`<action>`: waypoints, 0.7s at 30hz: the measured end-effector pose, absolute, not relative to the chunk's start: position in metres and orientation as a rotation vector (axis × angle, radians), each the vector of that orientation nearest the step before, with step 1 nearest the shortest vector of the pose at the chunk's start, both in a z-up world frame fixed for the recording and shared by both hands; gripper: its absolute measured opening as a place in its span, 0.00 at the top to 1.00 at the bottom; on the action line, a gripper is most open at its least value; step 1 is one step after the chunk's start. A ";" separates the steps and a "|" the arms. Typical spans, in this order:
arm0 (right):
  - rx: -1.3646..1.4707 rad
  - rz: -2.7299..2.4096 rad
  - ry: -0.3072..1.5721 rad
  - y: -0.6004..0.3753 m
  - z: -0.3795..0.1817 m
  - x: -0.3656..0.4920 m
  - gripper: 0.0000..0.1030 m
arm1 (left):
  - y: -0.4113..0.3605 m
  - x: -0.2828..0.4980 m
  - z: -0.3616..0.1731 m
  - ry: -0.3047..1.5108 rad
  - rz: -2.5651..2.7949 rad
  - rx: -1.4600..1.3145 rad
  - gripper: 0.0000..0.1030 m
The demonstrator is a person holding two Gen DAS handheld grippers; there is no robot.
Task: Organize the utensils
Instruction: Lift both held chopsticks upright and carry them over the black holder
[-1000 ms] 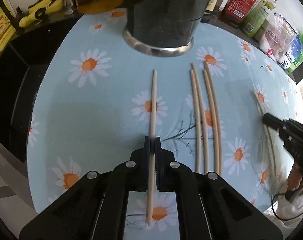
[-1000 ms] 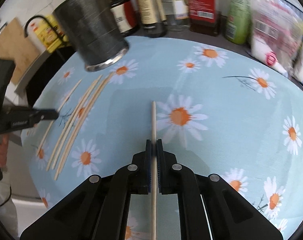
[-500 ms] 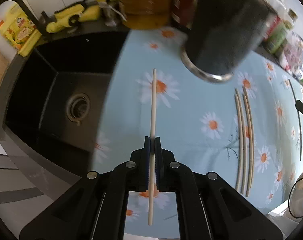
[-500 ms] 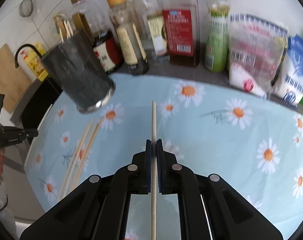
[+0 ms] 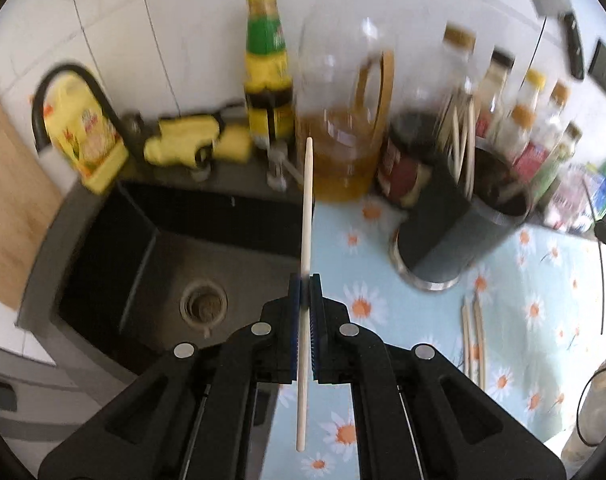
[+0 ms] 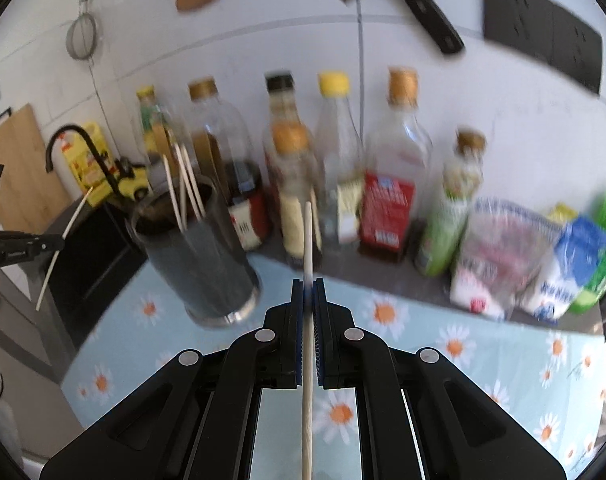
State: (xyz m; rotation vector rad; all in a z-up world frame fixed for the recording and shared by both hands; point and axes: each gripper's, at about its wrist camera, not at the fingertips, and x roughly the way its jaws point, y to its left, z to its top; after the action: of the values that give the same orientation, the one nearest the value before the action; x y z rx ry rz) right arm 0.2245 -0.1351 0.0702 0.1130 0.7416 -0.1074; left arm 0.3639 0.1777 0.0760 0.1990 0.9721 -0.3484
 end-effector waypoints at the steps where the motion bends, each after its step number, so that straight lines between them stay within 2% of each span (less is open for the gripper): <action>1: 0.103 -0.104 0.726 -0.130 0.077 0.228 0.96 | 0.178 0.366 0.086 0.946 -0.352 0.202 0.95; 10: 0.117 -0.045 0.578 -0.098 0.125 0.269 0.96 | 0.169 0.380 0.142 0.763 -0.486 0.138 0.95; 21: 0.204 0.133 0.342 -0.078 0.139 0.303 0.96 | 0.114 0.394 0.147 0.614 -0.772 0.103 0.95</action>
State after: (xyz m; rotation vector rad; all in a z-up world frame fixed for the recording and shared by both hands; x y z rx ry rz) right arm 0.3025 -0.0781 0.1390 0.2040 0.3418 0.1335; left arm 0.3943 0.1137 0.1466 0.1033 0.6137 -0.7720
